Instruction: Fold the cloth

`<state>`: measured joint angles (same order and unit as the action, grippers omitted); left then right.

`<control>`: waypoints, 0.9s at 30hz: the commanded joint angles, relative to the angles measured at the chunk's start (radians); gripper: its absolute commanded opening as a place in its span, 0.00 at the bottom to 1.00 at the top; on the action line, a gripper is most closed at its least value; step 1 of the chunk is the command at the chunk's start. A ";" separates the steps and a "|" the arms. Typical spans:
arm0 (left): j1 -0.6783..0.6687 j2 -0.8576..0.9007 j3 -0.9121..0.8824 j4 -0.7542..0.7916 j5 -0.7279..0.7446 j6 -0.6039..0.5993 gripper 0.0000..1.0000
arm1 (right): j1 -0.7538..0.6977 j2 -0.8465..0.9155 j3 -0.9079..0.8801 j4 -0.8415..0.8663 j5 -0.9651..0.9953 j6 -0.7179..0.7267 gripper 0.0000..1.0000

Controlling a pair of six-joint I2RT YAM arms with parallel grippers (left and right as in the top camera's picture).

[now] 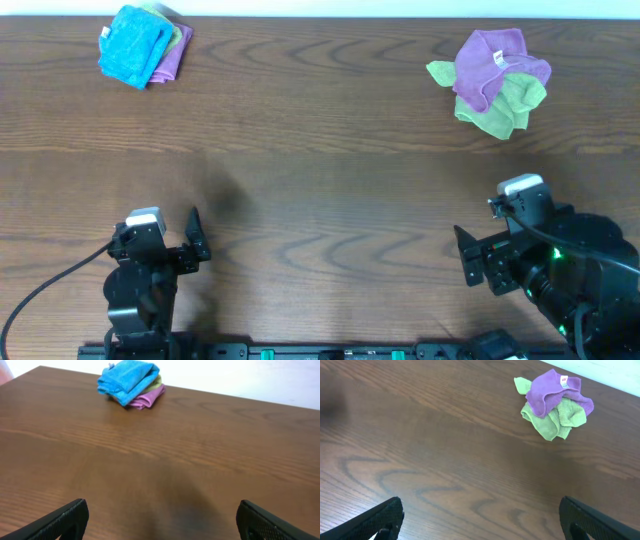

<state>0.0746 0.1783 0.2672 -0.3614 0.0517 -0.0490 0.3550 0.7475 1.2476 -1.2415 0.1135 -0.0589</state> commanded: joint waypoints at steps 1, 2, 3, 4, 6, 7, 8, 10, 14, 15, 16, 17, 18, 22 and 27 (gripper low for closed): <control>-0.005 -0.015 -0.026 0.008 -0.034 -0.011 0.95 | 0.005 -0.002 0.000 -0.001 0.010 -0.006 0.99; -0.005 -0.018 -0.031 0.008 -0.034 -0.011 0.95 | 0.005 -0.002 0.000 -0.001 0.010 -0.006 0.99; -0.005 -0.023 -0.036 0.007 -0.037 -0.011 0.95 | 0.005 -0.002 0.000 -0.001 0.010 -0.006 0.99; -0.004 -0.027 -0.039 0.007 -0.043 -0.011 0.95 | 0.005 -0.002 0.000 -0.001 0.010 -0.006 0.99; -0.003 -0.031 -0.047 0.008 -0.054 -0.011 0.95 | 0.005 -0.002 0.000 -0.001 0.010 -0.006 0.99; -0.003 -0.032 -0.051 0.008 -0.056 -0.011 0.95 | 0.005 -0.002 0.000 -0.001 0.010 -0.006 0.99; -0.003 -0.035 -0.055 0.008 -0.060 -0.011 0.95 | 0.005 -0.002 0.000 -0.001 0.010 -0.006 0.99; -0.003 -0.050 -0.066 0.008 -0.060 -0.011 0.95 | 0.005 -0.002 0.000 -0.001 0.010 -0.006 0.99; -0.003 -0.103 -0.102 0.008 -0.060 -0.022 0.95 | 0.005 -0.002 0.000 -0.001 0.010 -0.006 0.99; -0.003 -0.115 -0.111 0.008 -0.061 -0.027 0.95 | 0.005 -0.002 0.000 -0.001 0.010 -0.006 0.99; -0.003 -0.126 -0.119 0.008 -0.060 -0.029 0.95 | 0.005 -0.002 0.000 -0.001 0.010 -0.006 0.99; -0.003 -0.137 -0.129 0.008 -0.060 -0.038 0.95 | 0.005 -0.002 0.000 -0.001 0.010 -0.006 0.99; -0.003 -0.146 -0.138 0.009 -0.060 -0.040 0.95 | 0.005 -0.002 0.000 -0.001 0.010 -0.006 0.99; -0.003 -0.166 -0.166 0.026 -0.063 -0.064 0.95 | 0.005 -0.002 0.000 -0.001 0.010 -0.006 0.99; -0.003 -0.169 -0.166 0.025 -0.073 -0.063 0.95 | 0.005 -0.002 0.000 -0.001 0.010 -0.006 0.99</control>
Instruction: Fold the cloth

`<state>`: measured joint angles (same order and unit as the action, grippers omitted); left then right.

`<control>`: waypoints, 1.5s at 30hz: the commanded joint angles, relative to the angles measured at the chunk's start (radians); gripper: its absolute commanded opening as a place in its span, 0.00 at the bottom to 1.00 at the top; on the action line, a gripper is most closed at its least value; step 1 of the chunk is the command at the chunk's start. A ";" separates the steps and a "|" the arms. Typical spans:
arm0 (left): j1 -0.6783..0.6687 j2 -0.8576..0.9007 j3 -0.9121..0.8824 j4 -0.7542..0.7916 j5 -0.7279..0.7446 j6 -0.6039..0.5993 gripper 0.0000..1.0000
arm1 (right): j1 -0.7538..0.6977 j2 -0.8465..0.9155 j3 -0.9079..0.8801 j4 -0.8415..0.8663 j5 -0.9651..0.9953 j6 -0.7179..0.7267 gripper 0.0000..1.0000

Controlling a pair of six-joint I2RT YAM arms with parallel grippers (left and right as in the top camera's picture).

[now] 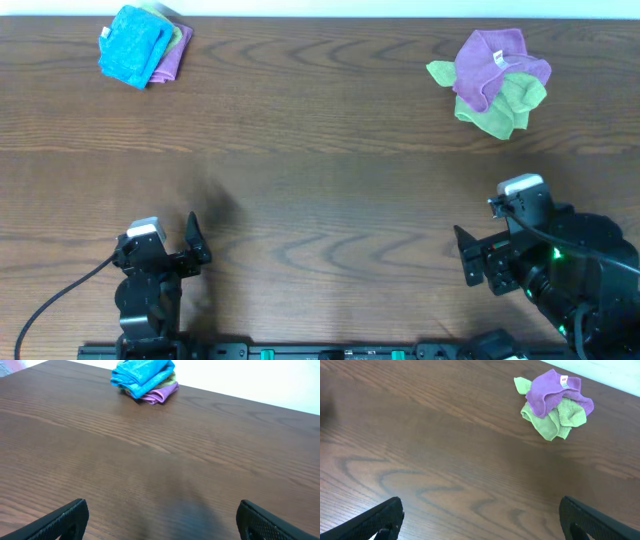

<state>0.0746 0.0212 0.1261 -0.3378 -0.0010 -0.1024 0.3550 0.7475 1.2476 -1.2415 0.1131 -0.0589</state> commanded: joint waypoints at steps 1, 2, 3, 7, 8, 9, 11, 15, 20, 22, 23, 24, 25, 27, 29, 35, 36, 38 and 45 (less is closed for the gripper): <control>-0.003 -0.013 -0.024 0.001 -0.027 -0.006 0.95 | 0.005 -0.002 0.000 -0.001 0.011 -0.006 0.99; -0.003 -0.016 -0.024 0.001 -0.029 0.015 0.95 | 0.005 -0.002 0.000 -0.001 0.011 -0.006 0.99; -0.003 -0.018 -0.024 0.001 -0.029 0.045 0.95 | 0.005 -0.002 0.000 -0.001 0.011 -0.006 0.99; -0.003 -0.018 -0.024 -0.001 -0.032 0.181 0.95 | 0.005 -0.002 0.000 -0.001 0.011 -0.006 0.99; -0.003 -0.018 -0.024 -0.001 -0.032 0.195 0.95 | 0.005 -0.002 0.000 -0.001 0.011 -0.006 0.99; -0.003 -0.017 -0.024 -0.001 -0.033 0.198 0.95 | 0.005 -0.002 0.000 -0.001 0.011 -0.006 0.99; -0.003 -0.016 -0.024 -0.001 -0.032 0.197 0.95 | 0.005 -0.002 0.000 -0.001 0.011 -0.006 0.99; -0.003 -0.016 -0.024 0.000 -0.032 0.196 0.96 | 0.005 -0.002 0.000 -0.001 0.011 -0.006 0.99; -0.003 -0.016 -0.024 0.000 -0.032 0.196 0.95 | 0.005 -0.002 0.000 -0.001 0.011 -0.006 0.99; -0.003 -0.016 -0.024 0.000 -0.032 0.196 0.96 | 0.005 -0.002 0.000 -0.001 0.011 -0.006 0.99; -0.003 -0.016 -0.024 0.000 -0.032 0.196 0.95 | 0.005 -0.002 0.000 -0.001 0.011 -0.006 0.99; -0.003 -0.016 -0.024 0.000 -0.032 0.196 0.95 | 0.005 -0.002 0.000 -0.001 0.011 -0.006 0.99; -0.003 -0.016 -0.024 0.000 -0.032 0.196 0.95 | 0.005 -0.002 0.000 -0.001 0.011 -0.006 0.99; -0.003 -0.016 -0.024 0.000 -0.032 0.196 0.95 | 0.005 -0.002 0.000 -0.001 0.011 -0.006 0.99; -0.003 -0.016 -0.024 0.000 -0.032 0.196 0.95 | 0.005 -0.002 0.000 -0.001 0.011 -0.006 0.99; -0.003 -0.016 -0.024 0.000 -0.032 0.196 0.95 | 0.005 -0.002 0.000 -0.001 0.011 -0.006 0.99; -0.003 -0.016 -0.024 0.000 -0.032 0.196 0.95 | 0.005 -0.002 0.000 -0.001 0.011 -0.006 0.99; -0.003 -0.016 -0.024 0.000 -0.032 0.196 0.95 | 0.006 -0.002 0.000 -0.005 0.011 -0.006 0.99; -0.003 -0.016 -0.024 0.000 -0.032 0.196 0.95 | -0.180 -0.035 -0.042 0.103 -0.130 -0.087 0.99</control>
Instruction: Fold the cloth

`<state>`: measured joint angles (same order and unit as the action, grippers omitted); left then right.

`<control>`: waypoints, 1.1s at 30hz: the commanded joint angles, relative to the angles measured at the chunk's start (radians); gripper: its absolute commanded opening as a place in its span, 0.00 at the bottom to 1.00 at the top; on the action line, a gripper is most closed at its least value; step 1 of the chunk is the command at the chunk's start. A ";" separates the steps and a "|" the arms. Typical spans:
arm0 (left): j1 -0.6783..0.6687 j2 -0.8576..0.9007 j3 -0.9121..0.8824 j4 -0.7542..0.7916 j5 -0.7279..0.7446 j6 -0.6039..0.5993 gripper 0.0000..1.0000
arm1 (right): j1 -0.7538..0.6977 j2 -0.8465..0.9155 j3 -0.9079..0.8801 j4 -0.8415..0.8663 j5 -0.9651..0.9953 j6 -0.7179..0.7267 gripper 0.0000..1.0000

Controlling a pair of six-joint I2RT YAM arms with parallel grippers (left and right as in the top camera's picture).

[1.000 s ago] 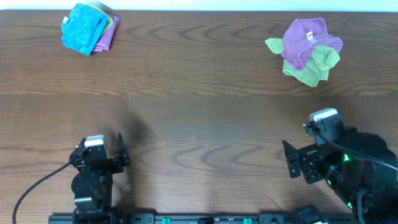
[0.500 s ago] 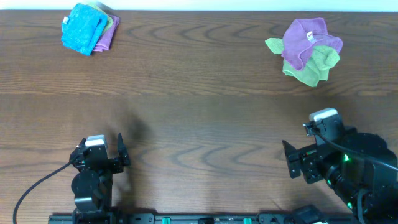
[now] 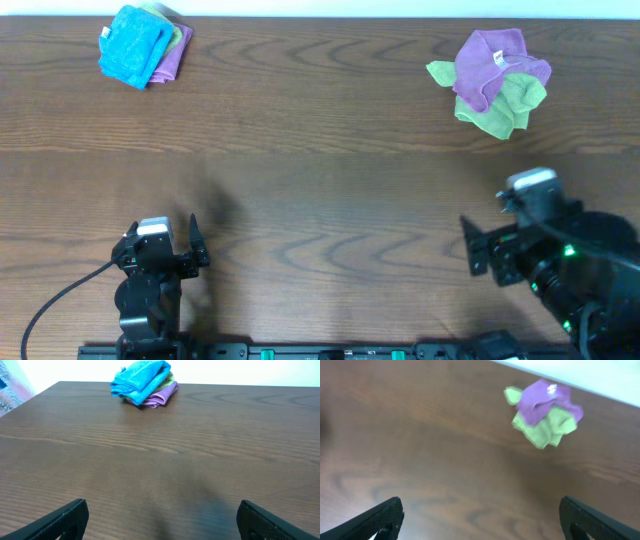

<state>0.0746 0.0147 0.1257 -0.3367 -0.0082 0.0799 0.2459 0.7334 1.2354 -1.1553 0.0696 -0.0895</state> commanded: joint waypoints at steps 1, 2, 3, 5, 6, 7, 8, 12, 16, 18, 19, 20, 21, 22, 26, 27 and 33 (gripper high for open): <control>-0.003 -0.010 -0.024 -0.001 -0.024 0.014 0.95 | -0.115 -0.041 -0.063 0.052 -0.140 -0.094 0.99; -0.003 -0.010 -0.024 -0.001 -0.024 0.014 0.95 | -0.146 -0.073 -0.118 0.105 -0.189 -0.141 0.99; -0.003 -0.010 -0.024 -0.001 -0.024 0.014 0.95 | -0.151 -0.108 -0.175 0.155 -0.216 -0.169 0.99; -0.003 -0.010 -0.024 -0.001 -0.024 0.014 0.95 | -0.139 -0.193 -0.297 0.253 -0.224 -0.178 0.99; -0.003 -0.010 -0.024 -0.001 -0.024 0.014 0.95 | -0.126 -0.245 -0.370 0.298 -0.224 -0.191 0.99; -0.003 -0.010 -0.024 -0.001 -0.024 0.014 0.95 | -0.114 -0.287 -0.428 0.329 -0.224 -0.201 0.99; -0.003 -0.010 -0.024 -0.001 -0.024 0.014 0.95 | -0.100 -0.330 -0.483 0.354 -0.224 -0.201 0.99; -0.003 -0.010 -0.024 -0.001 -0.024 0.014 0.95 | -0.045 -0.478 -0.649 0.401 -0.224 -0.227 0.99; -0.003 -0.010 -0.024 -0.002 -0.024 0.014 0.95 | -0.043 -0.579 -0.756 0.406 -0.224 -0.226 0.99; -0.003 -0.010 -0.024 -0.001 -0.024 0.014 0.95 | -0.054 -0.613 -0.797 0.408 -0.224 -0.226 0.99; -0.003 -0.010 -0.024 -0.001 -0.024 0.014 0.96 | -0.062 -0.628 -0.816 0.408 -0.224 -0.226 0.99; -0.003 -0.010 -0.024 -0.001 -0.024 0.014 0.95 | -0.071 -0.645 -0.836 0.408 -0.224 -0.226 0.99; -0.003 -0.010 -0.024 -0.001 -0.024 0.014 0.95 | -0.080 -0.660 -0.855 0.408 -0.224 -0.226 0.99; -0.003 -0.010 -0.024 -0.001 -0.024 0.014 0.95 | -0.087 -0.675 -0.872 0.409 -0.224 -0.226 0.99; -0.003 -0.010 -0.024 -0.001 -0.024 0.014 0.95 | -0.105 -0.720 -0.919 0.411 -0.223 -0.227 0.99; -0.003 -0.010 -0.024 -0.001 -0.024 0.014 0.95 | -0.107 -0.729 -0.931 0.411 -0.223 -0.226 0.99; -0.003 -0.010 -0.024 -0.001 -0.024 0.014 0.95 | -0.108 -0.728 -0.986 0.411 -0.224 -0.226 0.99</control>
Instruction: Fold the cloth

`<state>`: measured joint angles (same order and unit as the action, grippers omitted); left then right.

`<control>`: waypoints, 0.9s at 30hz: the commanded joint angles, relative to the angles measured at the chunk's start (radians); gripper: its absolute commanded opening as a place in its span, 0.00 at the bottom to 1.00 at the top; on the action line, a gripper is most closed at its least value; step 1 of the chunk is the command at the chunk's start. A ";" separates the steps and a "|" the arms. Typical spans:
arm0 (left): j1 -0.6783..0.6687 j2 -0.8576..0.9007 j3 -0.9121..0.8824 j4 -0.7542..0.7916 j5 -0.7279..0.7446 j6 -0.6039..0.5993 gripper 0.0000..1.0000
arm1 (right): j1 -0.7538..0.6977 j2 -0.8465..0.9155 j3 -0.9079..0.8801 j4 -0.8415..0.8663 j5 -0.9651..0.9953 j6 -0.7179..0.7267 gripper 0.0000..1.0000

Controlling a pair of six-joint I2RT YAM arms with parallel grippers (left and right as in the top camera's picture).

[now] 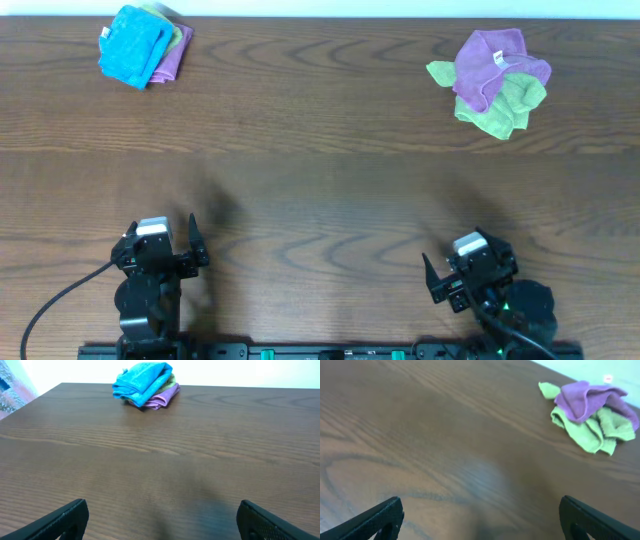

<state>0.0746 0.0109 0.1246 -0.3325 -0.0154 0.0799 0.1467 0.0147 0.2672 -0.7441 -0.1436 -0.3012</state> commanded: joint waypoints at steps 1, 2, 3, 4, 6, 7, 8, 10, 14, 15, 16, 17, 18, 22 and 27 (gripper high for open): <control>-0.003 -0.006 -0.023 -0.005 -0.017 0.014 0.95 | -0.009 -0.010 -0.028 0.000 -0.010 -0.014 0.99; -0.003 -0.006 -0.023 -0.005 -0.017 0.014 0.95 | -0.009 -0.010 -0.037 0.000 -0.010 -0.014 0.99; -0.003 -0.006 -0.023 -0.005 -0.017 0.014 0.95 | -0.009 -0.010 -0.048 0.000 -0.010 -0.014 0.99; -0.003 -0.006 -0.023 -0.005 -0.017 0.014 0.95 | -0.009 -0.010 -0.059 0.000 -0.011 -0.014 0.99; -0.003 -0.006 -0.023 -0.006 -0.017 0.014 0.95 | -0.009 -0.010 -0.077 0.000 -0.011 -0.014 0.99; -0.003 -0.006 -0.023 -0.006 -0.017 0.014 0.95 | -0.009 -0.010 -0.085 0.000 -0.011 -0.014 0.99; -0.003 -0.006 -0.023 -0.005 -0.017 0.014 0.95 | -0.009 -0.010 -0.091 0.000 -0.011 -0.014 0.99; -0.003 -0.006 -0.023 -0.006 -0.017 0.014 0.95 | -0.009 -0.010 -0.103 -0.002 -0.010 -0.011 0.99; -0.003 -0.006 -0.023 -0.005 -0.017 0.014 0.95 | -0.009 -0.010 -0.103 -0.002 0.005 -0.010 0.99; -0.003 -0.006 -0.023 -0.005 -0.017 0.014 0.96 | -0.009 -0.010 -0.103 -0.002 0.005 -0.010 0.99; -0.003 -0.006 -0.023 -0.005 -0.017 0.014 0.95 | -0.009 -0.010 -0.103 -0.001 0.005 -0.010 0.99; -0.003 -0.006 -0.023 -0.005 -0.017 0.014 0.95 | -0.009 -0.010 -0.103 -0.001 0.005 -0.010 0.99; -0.003 -0.006 -0.023 -0.005 -0.017 0.014 0.95 | -0.009 -0.010 -0.103 0.000 0.005 -0.011 0.99; -0.003 -0.006 -0.023 -0.005 -0.017 0.014 0.95 | -0.009 -0.010 -0.103 0.000 0.005 -0.011 0.99; -0.003 -0.006 -0.023 -0.005 -0.017 0.014 0.95 | -0.009 -0.009 -0.103 0.000 0.005 -0.010 0.99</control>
<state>0.0746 0.0109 0.1246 -0.3325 -0.0154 0.0799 0.1459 0.0147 0.1814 -0.7433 -0.1390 -0.3008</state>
